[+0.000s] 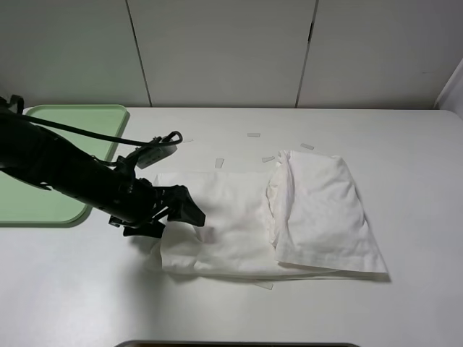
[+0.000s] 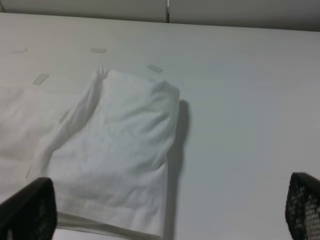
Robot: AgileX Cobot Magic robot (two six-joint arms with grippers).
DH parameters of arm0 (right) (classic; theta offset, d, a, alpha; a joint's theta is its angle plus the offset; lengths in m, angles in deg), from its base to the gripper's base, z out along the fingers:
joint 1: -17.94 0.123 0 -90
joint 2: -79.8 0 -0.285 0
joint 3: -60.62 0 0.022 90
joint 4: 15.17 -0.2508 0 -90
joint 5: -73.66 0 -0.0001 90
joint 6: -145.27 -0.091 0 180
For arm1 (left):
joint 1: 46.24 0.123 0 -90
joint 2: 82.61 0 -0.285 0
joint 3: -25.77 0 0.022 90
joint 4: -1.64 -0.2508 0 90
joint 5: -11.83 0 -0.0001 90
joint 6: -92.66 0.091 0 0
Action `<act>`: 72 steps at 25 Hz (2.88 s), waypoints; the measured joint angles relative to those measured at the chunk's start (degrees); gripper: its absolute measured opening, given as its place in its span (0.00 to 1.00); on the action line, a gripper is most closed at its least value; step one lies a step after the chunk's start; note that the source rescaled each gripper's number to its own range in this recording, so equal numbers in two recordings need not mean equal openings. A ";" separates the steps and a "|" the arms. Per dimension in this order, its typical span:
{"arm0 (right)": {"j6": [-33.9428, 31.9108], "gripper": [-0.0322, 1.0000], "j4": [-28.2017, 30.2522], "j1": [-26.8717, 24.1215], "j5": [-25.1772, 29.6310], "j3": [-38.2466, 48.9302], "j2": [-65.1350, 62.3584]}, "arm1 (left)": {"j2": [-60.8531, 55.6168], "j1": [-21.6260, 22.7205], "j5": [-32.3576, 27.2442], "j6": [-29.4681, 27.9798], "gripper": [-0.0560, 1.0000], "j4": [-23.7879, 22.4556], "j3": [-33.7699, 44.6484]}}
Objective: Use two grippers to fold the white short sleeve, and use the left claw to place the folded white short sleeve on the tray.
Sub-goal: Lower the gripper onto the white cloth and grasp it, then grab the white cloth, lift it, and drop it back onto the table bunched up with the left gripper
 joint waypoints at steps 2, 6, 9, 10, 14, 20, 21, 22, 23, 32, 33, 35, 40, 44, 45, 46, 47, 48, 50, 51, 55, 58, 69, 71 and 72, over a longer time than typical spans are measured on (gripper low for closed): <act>0.00 1.00 0.00 0.00 0.00 0.00 0.00 | 0.47 -0.19 -0.38 0.00 0.86 0.12 -0.28; 0.00 1.00 0.00 0.00 0.00 0.00 0.00 | 1.29 -0.64 0.02 0.00 0.69 0.11 -0.92; 0.00 1.00 0.00 0.00 0.00 0.00 0.00 | 2.15 -0.64 1.35 0.00 0.37 -0.64 -0.85; 0.00 1.00 0.00 0.00 0.00 0.00 0.00 | 2.34 -0.64 1.30 0.00 0.26 -0.91 -0.85; 0.00 1.00 0.00 0.00 0.00 0.00 0.00 | 1.36 1.07 -1.29 -4.66 0.06 -6.72 -0.81; 0.00 1.00 0.00 0.00 0.00 0.00 0.00 | -9.27 7.90 -2.44 -26.75 0.06 -35.16 -1.08; 0.00 1.00 0.00 0.00 0.00 0.00 0.00 | -11.28 8.94 -3.48 -31.73 0.06 -41.27 -1.58; 0.00 1.00 0.00 0.00 0.00 0.00 0.00 | -11.28 8.94 -3.48 -31.73 0.06 -41.27 -1.58; 0.00 1.00 0.00 0.00 0.00 0.00 0.00 | -15.14 11.37 -7.17 -41.99 0.06 -53.87 -3.11; 0.00 1.00 0.00 0.00 0.00 0.00 0.00 | -25.50 14.04 -17.67 -59.02 0.05 -79.55 -6.53; 0.00 1.00 0.00 0.00 0.00 0.00 0.00 | -25.50 13.89 -17.41 -59.13 0.05 -79.04 -6.54; 0.00 1.00 0.00 0.00 0.00 0.00 0.00 | -25.50 13.61 -17.23 -59.17 0.05 -78.74 -6.54; -0.02 1.00 0.00 0.00 0.00 0.00 0.00 | -25.50 4.78 -11.50 -53.33 0.05 -72.37 -6.54; -0.02 1.00 0.00 0.00 0.00 0.00 0.00 | -25.50 -2.06 -7.93 -48.56 0.05 -67.32 -6.54; -0.02 1.00 0.00 0.00 0.00 0.00 0.00 | -25.50 -3.68 -7.57 -47.58 0.05 -66.61 -6.54; -0.02 1.00 0.00 0.00 0.00 0.00 0.00 | -25.50 -5.63 -7.44 -46.85 0.05 -66.15 -6.54; -0.02 1.00 0.00 0.00 0.00 0.00 0.00 | -25.50 -5.63 -7.44 -46.85 0.05 -66.15 -6.54; -0.02 1.00 0.00 0.00 0.00 0.00 0.00 | -25.50 -6.59 -7.29 -46.47 0.05 -65.97 -6.54; -0.02 1.00 0.00 0.00 0.00 0.00 0.00 | -25.50 -8.41 -7.17 -45.81 0.05 -65.85 -6.54; -0.02 1.00 0.00 0.00 0.00 0.00 0.00 | -25.50 -9.58 -7.02 -45.58 0.05 -65.79 -6.54; -0.02 1.00 0.00 0.00 0.00 0.00 0.00 | -25.50 -14.79 -5.09 -45.01 0.05 -65.44 -6.54; -0.02 1.00 0.00 0.00 0.00 0.00 0.00 | -25.50 -17.22 -2.03 -45.01 0.05 -65.28 -6.54; -0.02 1.00 0.00 0.00 0.00 0.00 0.00 | -14.18 -23.93 15.27 -44.96 0.05 -60.41 -6.54; -0.02 1.00 0.00 0.00 0.00 0.00 0.00 | -12.23 -25.65 20.01 -44.96 0.05 -60.34 -6.54; -0.02 1.00 0.00 0.00 0.00 0.00 0.00 | -12.23 -25.65 20.01 -44.96 0.05 -60.34 -6.54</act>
